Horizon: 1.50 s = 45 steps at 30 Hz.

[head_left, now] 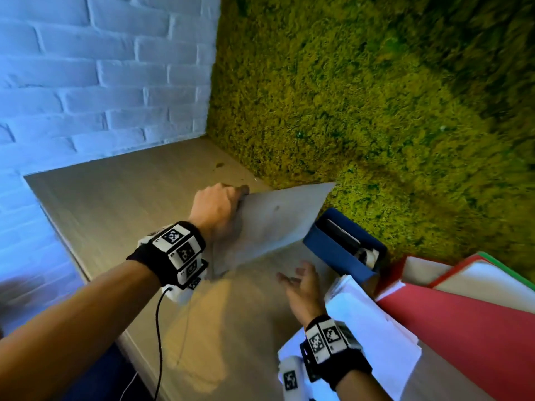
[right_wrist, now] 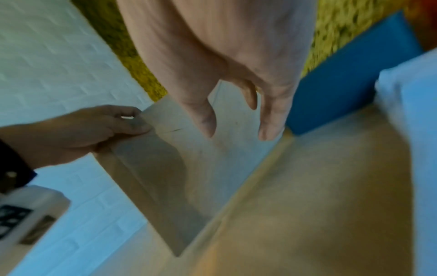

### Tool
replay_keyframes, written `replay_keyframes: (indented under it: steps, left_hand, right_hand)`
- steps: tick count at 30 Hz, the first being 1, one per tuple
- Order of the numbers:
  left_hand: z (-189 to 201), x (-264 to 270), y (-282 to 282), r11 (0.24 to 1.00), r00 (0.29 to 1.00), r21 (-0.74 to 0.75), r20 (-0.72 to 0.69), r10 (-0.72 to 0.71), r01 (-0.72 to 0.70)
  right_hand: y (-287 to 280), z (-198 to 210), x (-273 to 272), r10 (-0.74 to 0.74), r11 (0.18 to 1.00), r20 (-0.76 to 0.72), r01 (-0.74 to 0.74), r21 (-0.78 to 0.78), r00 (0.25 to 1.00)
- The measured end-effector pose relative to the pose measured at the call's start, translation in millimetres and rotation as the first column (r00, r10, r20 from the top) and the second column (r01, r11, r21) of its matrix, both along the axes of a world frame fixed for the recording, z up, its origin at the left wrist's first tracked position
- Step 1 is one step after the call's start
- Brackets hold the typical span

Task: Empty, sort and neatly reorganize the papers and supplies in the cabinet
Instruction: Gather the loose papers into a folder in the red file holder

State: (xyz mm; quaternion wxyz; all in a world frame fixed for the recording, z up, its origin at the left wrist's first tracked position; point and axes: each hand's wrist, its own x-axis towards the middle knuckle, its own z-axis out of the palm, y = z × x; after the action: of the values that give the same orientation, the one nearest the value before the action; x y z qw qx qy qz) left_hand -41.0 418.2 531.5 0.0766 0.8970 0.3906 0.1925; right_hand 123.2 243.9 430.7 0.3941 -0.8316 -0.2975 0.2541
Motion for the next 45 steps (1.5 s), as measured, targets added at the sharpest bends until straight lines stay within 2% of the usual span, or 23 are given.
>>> replay_keyframes:
  steps: [3,6,9,11,14,16,18,20,22,24,27,32,34,36,39,43,45]
  left_hand:
    - [35.0,24.3,-21.9,0.981,0.992,0.166,-0.098,-0.085,0.1]
    - [66.7,38.1,-48.9,0.949,0.989,0.301,-0.14,-0.055,0.096]
    - [104.0,45.8,-85.7,0.927,0.993,0.367,-0.111,-0.038,0.076]
    - [126.5,52.6,-105.7,0.93,0.996,0.358,-0.048,-0.074,0.086]
    - [144.1,71.0,-121.5,0.919,0.971,0.344,0.071,-0.229,0.192]
    - [144.7,93.0,-134.3,0.897,0.92,0.294,0.111,-0.375,0.33]
    - [137.3,114.3,-143.5,0.857,0.844,0.137,0.154,-0.514,0.497]
    - [124.5,136.2,-162.8,0.774,0.758,-0.031,0.229,-0.611,0.633]
    - [110.5,159.3,-189.0,0.698,0.699,-0.109,0.249,-0.67,0.708]
    - [94.0,182.9,-213.4,0.66,0.672,-0.133,0.2,-0.713,0.739]
    - [77.0,215.7,-254.3,0.656,0.659,-0.076,0.145,-0.738,0.751]
    - [51.6,265.5,-318.3,0.649,0.641,0.013,0.144,-0.754,0.761]
    - [39.7,278.3,-340.5,0.641,0.627,0.025,0.18,-0.758,0.767]
    - [23.3,291.5,-361.5,0.638,0.624,-0.003,0.206,-0.753,0.77]
    - [-11.8,305.7,-376.2,0.688,0.69,-0.101,0.227,-0.688,0.719]
    - [-36.7,310.9,-378.4,0.691,0.691,-0.19,0.434,-0.578,0.697]
    - [-43.4,315.1,-370.5,0.696,0.717,-0.332,0.586,-0.377,0.637]
  right_hand:
    - [-32.4,28.1,39.1,-0.101,0.988,0.161,0.08,0.131,0.982]
    - [-67.0,49.9,82.3,-0.18,0.966,0.239,0.126,0.225,0.954]
    - [-103.2,68.4,110.5,-0.223,0.936,0.199,0.153,0.316,0.954]
    - [-123.1,77.8,123.0,-0.218,0.928,0.191,0.143,0.344,0.957]
    - [-146.8,91.1,138.6,-0.242,0.889,0.1,0.179,0.42,0.965]
    - [-175.8,99.3,156.6,-0.275,0.852,0.059,0.215,0.478,0.96]
    - [-207.7,106.7,170.9,-0.316,0.848,0.05,0.259,0.462,0.947]
    - [-252.3,109.5,181.1,-0.357,0.848,0.067,0.293,0.442,0.932]
    - [-302.0,108.3,186.9,-0.415,0.841,0.091,0.343,0.417,0.905]
    - [-340.9,102.7,190.9,-0.449,0.854,0.132,0.381,0.355,0.884]
    - [-391.2,87.0,200.5,-0.517,0.831,0.157,0.449,0.328,0.842]
    - [-454.5,71.3,196.7,-0.747,0.66,0.221,0.661,0.358,0.627]
    - [-469.9,62.9,191.7,-0.787,0.616,0.208,0.715,0.332,0.581]
    - [-484.4,52.5,189.1,-0.8,0.6,0.169,0.767,0.227,0.576]
    - [-498.3,40.8,187.0,-0.828,0.56,0.047,0.818,0.136,0.559]
    - [-504.8,44.8,184.2,-0.754,0.649,0.204,0.755,0.088,0.624]
    - [-508.8,48.1,184.7,-0.728,0.678,0.228,0.728,0.102,0.647]
